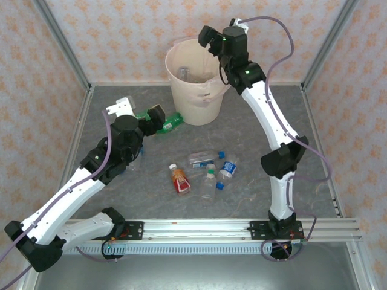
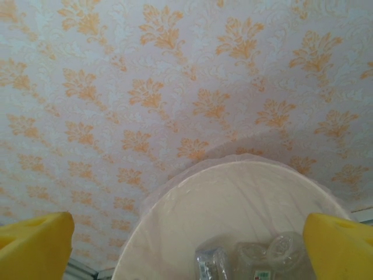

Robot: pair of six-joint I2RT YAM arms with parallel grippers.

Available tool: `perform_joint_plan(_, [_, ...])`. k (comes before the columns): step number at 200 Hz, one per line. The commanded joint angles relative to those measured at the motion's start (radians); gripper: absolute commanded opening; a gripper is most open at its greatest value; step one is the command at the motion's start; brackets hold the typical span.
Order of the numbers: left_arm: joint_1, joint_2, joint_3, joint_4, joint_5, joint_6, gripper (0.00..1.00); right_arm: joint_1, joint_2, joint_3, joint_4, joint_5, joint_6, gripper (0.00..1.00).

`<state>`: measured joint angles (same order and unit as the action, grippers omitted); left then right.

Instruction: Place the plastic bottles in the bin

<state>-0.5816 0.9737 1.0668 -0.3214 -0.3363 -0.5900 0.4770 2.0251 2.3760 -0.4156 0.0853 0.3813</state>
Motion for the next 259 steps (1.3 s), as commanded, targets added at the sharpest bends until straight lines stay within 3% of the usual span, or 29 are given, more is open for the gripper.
perform_joint_plan(1, [0.054, -0.010, -0.024, -0.047, 0.055, -0.062, 0.99, 0.015, -0.126, -0.078, -0.010, -0.037, -0.051, 1.00])
perform_joint_plan(48, [0.203, 0.016, -0.071, -0.136, 0.177, -0.053, 0.99, 0.027, -0.295, -0.334, 0.056, -0.116, -0.084, 1.00])
perform_joint_plan(135, [0.428, 0.201, -0.128, -0.197, 0.363, 0.141, 0.91, 0.064, -0.561, -0.709, 0.136, -0.198, -0.121, 1.00])
perform_joint_plan(163, [0.467, 0.286, -0.142, -0.170, 0.372, 0.197, 0.90, 0.063, -0.645, -0.795, 0.144, -0.186, -0.125, 1.00])
perform_joint_plan(189, [0.509, 0.375, -0.150, -0.154, 0.400, 0.229, 0.82, 0.064, -0.704, -0.842, 0.133, -0.160, -0.124, 1.00])
perform_joint_plan(259, [0.520, 0.528, -0.190, -0.089, 0.425, 0.269, 0.83, 0.063, -0.776, -0.923, 0.127, -0.108, -0.101, 1.00])
